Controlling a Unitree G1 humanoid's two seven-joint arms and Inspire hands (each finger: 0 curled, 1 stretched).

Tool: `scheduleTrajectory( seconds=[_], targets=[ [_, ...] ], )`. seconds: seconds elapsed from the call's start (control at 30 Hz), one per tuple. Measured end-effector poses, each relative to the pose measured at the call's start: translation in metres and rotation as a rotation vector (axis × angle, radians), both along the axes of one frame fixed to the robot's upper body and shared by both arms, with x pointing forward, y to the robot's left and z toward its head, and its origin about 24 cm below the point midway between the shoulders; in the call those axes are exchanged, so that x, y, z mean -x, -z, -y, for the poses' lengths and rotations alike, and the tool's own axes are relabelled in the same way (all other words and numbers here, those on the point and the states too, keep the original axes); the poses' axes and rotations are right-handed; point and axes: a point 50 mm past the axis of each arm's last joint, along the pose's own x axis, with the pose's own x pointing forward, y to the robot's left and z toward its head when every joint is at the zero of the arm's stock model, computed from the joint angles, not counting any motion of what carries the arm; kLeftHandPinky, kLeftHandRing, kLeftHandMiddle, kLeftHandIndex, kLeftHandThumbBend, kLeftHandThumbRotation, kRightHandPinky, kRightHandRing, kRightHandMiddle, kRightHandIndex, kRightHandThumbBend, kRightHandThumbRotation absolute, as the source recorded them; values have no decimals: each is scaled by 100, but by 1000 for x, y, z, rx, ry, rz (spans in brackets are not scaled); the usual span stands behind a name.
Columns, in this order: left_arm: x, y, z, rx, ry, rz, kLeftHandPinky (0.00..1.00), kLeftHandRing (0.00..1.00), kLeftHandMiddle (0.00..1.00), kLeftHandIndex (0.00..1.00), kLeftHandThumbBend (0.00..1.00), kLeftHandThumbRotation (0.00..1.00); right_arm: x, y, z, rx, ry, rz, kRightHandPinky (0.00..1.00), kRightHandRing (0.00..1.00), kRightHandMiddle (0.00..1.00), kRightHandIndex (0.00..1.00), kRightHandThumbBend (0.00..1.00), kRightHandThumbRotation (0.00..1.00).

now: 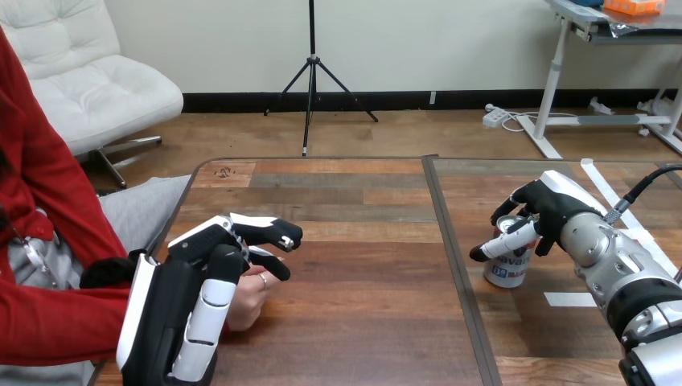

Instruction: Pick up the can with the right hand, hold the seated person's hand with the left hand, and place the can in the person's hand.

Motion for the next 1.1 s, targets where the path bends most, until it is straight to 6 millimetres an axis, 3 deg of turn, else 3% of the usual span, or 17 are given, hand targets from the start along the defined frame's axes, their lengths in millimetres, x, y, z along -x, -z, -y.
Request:
scheduleTrajectory(
  seconds=[1.1],
  targets=[
    [0,0,-1,20,-3,1,44,60,60,49,56,90,1,2,0,-11,-10,-35,51,61,65,67,97,18]
  ],
)
